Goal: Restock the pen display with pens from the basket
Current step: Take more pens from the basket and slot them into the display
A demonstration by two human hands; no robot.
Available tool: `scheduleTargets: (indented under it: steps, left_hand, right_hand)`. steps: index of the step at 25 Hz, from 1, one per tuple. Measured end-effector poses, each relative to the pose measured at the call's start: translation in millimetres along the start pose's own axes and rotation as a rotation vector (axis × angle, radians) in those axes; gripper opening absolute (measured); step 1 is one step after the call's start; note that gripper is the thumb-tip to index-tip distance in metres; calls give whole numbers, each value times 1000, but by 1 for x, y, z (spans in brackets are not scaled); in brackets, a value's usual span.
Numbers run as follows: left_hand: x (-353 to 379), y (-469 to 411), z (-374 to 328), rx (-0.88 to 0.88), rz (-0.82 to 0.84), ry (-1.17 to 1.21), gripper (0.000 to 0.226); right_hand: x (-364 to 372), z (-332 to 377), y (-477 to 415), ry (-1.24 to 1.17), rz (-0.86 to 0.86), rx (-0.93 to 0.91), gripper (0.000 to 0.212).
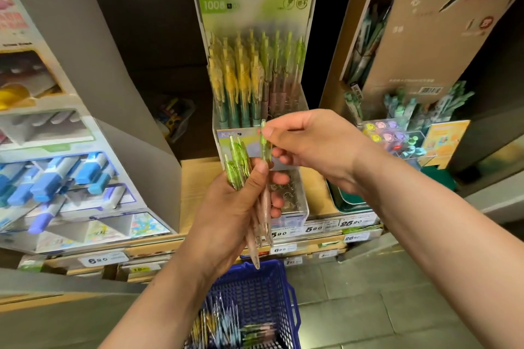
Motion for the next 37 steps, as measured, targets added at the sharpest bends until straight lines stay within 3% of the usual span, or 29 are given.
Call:
scheduleTargets:
  steps: [2, 4, 6, 9, 11, 14, 18, 23, 32, 34, 37]
  left_hand:
    - [-2, 0, -1, 5, -20, -14, 27]
    - [-4, 0, -1, -4, -44, -19, 28]
    - [-6, 0, 1, -38, -76, 25, 28]
    - [-13, -1, 5, -103, -149, 88, 26]
    - [-14, -2, 6, -137, -154, 112, 31]
    - [-14, -4, 7, -150, -149, 137, 31]
    - [-11, -5, 8, -134, -134, 85, 34]
    - [-15, -4, 8, -99, -134, 1, 38]
    - [-8, -2, 0, -65, -121, 138, 27]
    - [-8, -3, -3, -60, -124, 167, 29]
    - [-8, -1, -3, -51, -145, 96, 40]
  right_hand:
    - [5, -6, 4, -84, 49, 43, 24]
    - [6, -3, 9, -73, 68, 33, 18]
    - [-9, 15, 6, -101, -44, -38, 4]
    - [-57, 62, -5, -108, -369, -273, 9]
    - [-75, 89, -8, -54, -497, -426, 11]
    - [-75, 107, -17, 84, -567, -553, 5]
    - [-67, 106, -24, 177, -588, -551, 15]
    - [-50, 93, -23, 401, -551, -526, 14]
    - [-37, 64, -23, 625, -463, -401, 18]
    - [-30, 42, -14, 520, -335, -311, 18]
    - [3, 0, 4, 176, 64, -44, 19]
Point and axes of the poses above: each hand's wrist, its own y-axis away from the middle knuckle, its own x-axis out of the palm, z = x × y, the point moved 9 cm from there along -y, towards the middle knuckle, and after that the axes turned 9 degrees about -z, right-handed, at the moved point
